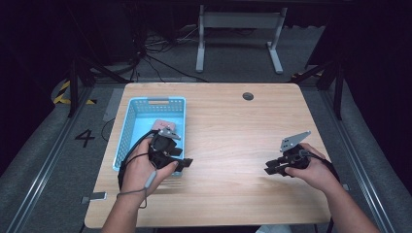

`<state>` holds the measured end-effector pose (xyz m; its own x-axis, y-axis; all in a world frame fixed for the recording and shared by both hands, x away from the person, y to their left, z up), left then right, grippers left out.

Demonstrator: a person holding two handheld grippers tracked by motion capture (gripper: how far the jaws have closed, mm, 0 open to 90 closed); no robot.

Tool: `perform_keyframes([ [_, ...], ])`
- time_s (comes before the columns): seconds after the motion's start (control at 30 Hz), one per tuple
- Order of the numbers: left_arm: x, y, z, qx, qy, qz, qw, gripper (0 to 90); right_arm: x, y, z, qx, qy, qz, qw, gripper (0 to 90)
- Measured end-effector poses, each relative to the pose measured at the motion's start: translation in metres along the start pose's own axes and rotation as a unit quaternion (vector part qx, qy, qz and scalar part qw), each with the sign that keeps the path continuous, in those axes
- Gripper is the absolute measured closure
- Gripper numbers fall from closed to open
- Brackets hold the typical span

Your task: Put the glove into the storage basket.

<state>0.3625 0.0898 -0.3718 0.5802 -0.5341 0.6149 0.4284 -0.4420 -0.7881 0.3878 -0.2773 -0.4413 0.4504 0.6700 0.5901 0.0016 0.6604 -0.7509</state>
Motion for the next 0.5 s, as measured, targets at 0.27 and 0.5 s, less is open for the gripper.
perform_keyframes([
  [0.27,-0.007,0.029,-0.028,-0.033,0.045,0.010,0.9984,46.6,-0.013,0.002,0.005,0.005,0.004,-0.011,0.9999,69.8],
  [0.5,-0.007,0.050,-0.051,-0.069,0.065,0.005,0.9955,45.6,-0.017,0.008,0.004,0.005,0.004,-0.008,0.9999,69.6],
])
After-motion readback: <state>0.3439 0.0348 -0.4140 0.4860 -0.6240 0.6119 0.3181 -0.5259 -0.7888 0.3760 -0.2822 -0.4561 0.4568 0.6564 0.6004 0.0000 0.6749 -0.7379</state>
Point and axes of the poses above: each handheld gripper's, and its own axes: y roughly forward along the jaws, x roughly out of its top, z roughly to its left, the point moved 4 cm from there along y, roughly forward along the jaws, and after that the axes turned 11 degrees about x, right-handed, at the moved point
